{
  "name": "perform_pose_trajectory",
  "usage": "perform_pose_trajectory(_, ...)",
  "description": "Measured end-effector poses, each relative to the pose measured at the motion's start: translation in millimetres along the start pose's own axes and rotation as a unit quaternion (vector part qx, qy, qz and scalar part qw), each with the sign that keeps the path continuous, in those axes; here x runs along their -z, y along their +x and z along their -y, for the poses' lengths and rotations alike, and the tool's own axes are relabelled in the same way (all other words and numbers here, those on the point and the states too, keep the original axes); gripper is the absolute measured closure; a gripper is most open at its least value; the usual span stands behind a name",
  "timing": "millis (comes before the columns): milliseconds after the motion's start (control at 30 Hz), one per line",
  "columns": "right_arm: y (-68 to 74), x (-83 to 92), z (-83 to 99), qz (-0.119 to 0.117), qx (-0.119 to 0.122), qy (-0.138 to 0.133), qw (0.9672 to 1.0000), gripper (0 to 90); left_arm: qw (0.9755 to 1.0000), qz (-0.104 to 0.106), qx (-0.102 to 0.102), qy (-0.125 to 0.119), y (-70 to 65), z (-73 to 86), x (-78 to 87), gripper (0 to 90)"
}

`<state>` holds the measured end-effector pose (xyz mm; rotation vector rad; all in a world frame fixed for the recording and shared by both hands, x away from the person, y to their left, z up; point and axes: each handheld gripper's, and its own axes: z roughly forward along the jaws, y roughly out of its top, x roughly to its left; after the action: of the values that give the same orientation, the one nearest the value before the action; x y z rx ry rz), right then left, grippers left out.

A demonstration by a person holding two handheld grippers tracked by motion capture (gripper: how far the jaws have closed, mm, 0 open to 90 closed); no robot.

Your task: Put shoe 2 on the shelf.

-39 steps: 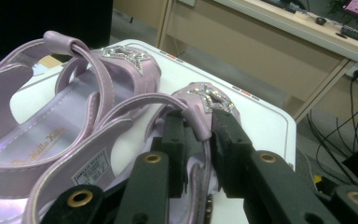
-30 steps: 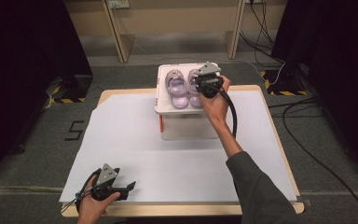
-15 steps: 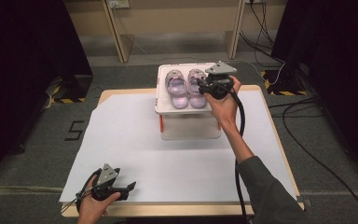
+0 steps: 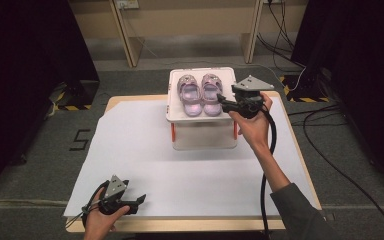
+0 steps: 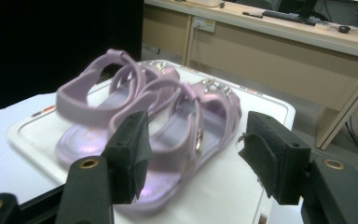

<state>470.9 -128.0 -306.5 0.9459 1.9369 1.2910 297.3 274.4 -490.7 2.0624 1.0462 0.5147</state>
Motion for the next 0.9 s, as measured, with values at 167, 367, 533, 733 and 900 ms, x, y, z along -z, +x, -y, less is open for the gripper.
perform_pose_trajectory(167,2.2,12.3,11.8,-0.012,0.004,0.001,0.9999,37.9,1.0,-0.001,0.001,0.0,0.5,0.8,0.8,16.9)
perform_pose_trajectory(367,5.2,21.7,26.7,-0.023,0.005,0.002,0.9997,36.1,1.0,-0.002,-0.002,0.001,-0.6,0.1,0.5,16.9)
perform_pose_trajectory(533,7.5,27.5,39.1,-0.034,-0.002,0.004,0.9994,35.1,1.0,-0.003,0.001,0.0,-0.1,0.5,0.3,16.9)
perform_pose_trajectory(733,9.5,35.1,54.6,-0.041,-0.012,0.004,0.9991,34.7,1.0,-0.002,-0.003,0.003,-0.3,0.1,-0.5,16.8)
perform_pose_trajectory(900,11.0,42.5,69.2,-0.043,-0.015,0.006,0.999,34.4,1.0,-0.003,0.0,0.0,-0.4,0.3,-0.4,16.9)
